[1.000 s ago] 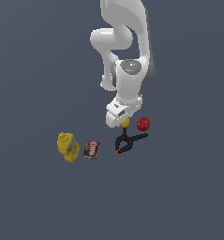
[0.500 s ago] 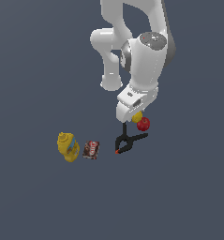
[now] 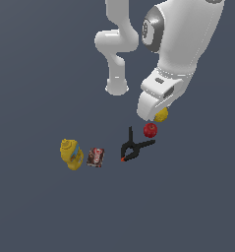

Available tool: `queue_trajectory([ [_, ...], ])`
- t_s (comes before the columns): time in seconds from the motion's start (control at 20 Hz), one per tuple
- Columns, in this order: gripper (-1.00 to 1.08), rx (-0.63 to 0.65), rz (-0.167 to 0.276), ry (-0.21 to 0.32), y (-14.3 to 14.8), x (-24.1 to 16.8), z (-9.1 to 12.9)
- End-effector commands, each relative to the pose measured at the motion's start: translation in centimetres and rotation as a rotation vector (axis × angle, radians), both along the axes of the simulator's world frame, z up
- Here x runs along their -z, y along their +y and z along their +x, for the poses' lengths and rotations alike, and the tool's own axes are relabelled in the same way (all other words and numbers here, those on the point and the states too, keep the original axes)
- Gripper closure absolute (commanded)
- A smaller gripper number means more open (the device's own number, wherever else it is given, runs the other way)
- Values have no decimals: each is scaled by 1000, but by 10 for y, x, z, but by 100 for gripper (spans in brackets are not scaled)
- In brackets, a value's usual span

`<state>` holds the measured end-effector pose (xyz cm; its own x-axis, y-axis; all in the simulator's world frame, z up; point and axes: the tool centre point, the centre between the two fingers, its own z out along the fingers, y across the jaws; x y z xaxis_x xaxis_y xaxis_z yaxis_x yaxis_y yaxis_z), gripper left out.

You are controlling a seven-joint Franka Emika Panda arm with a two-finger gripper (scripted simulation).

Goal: Pick up a designated object from a clutter of objects.

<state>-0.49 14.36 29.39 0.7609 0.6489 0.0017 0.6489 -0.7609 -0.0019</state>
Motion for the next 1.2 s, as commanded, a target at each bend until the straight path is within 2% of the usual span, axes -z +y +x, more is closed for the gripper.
queue_trajectory([
  [0.0, 108, 1, 0, 0, 9, -19, 8],
  [0.7, 108, 3, -2, 0, 48, -103, 48],
  [1.15, 108, 3, -2, 0, 63, -134, 64],
])
